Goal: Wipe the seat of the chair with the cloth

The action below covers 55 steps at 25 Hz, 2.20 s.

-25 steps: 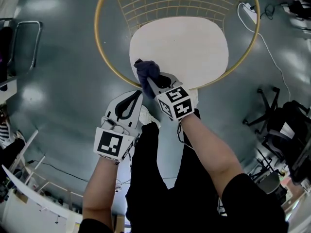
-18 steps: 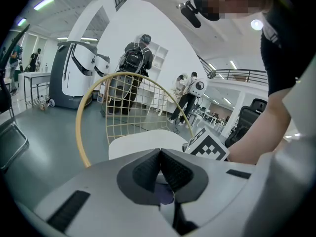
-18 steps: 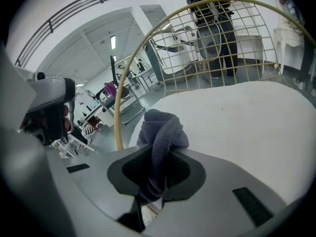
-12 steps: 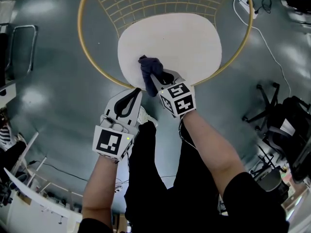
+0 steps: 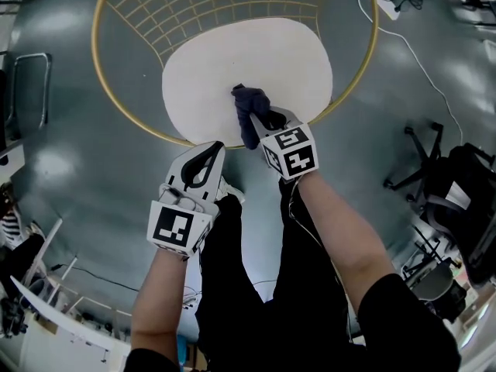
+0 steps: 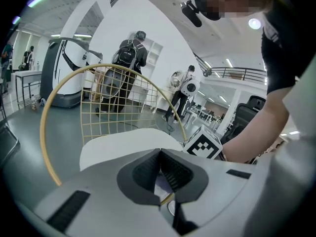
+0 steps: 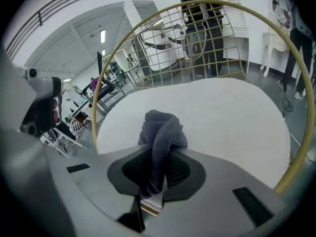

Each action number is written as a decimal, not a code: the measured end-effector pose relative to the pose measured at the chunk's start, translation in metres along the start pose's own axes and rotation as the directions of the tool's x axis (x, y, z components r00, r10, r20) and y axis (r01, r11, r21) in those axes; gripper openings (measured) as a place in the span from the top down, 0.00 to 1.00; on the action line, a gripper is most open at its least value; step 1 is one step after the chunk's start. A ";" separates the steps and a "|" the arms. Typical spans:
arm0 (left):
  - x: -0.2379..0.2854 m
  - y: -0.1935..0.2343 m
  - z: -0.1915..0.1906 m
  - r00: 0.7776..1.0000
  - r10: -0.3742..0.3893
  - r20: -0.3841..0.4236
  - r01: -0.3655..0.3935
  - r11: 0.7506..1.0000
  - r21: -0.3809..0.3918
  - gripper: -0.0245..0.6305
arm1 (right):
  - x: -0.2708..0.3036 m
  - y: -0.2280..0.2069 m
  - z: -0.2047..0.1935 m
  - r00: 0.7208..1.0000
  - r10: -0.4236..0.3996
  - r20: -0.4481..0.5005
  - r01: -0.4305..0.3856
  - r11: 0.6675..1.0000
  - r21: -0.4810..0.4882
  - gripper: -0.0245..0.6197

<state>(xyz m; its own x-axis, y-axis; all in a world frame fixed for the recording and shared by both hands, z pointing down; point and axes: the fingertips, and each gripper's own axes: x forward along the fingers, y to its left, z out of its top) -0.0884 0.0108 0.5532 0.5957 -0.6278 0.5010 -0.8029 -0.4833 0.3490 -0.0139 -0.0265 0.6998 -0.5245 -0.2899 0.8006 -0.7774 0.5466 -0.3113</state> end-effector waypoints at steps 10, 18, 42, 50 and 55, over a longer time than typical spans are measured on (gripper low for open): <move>0.031 -0.030 0.013 1.000 -0.021 0.005 0.021 1.000 0.022 0.94 | -0.034 -0.061 -0.007 0.998 -0.067 0.002 0.067 0.998 -0.008 0.86; 0.044 -0.046 0.019 0.999 -0.039 0.000 0.039 0.999 0.030 0.94 | -0.055 -0.088 -0.007 0.992 -0.123 -0.013 0.122 0.991 -0.054 0.86; 0.061 -0.091 0.027 0.999 -0.041 0.009 0.040 0.999 0.028 0.94 | -0.115 -0.153 -0.010 0.935 -0.353 -0.006 0.353 0.934 -0.053 0.86; 0.050 -0.076 0.021 1.000 -0.015 0.015 0.015 1.000 0.009 0.94 | -0.125 -0.154 0.004 0.930 -0.365 0.046 0.367 0.930 -0.026 0.87; 0.036 -0.063 0.022 0.999 0.011 0.031 -0.012 1.000 0.001 0.94 | -0.120 -0.124 0.026 0.958 -0.260 0.119 0.264 0.965 -0.012 0.87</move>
<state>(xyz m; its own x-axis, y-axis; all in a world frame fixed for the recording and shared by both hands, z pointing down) -0.0153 0.0054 0.5320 0.5869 -0.6522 0.4798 -0.8097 -0.4768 0.3422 0.1361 -0.0800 0.6294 -0.3415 -0.5138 0.7870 -0.8841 0.4599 -0.0834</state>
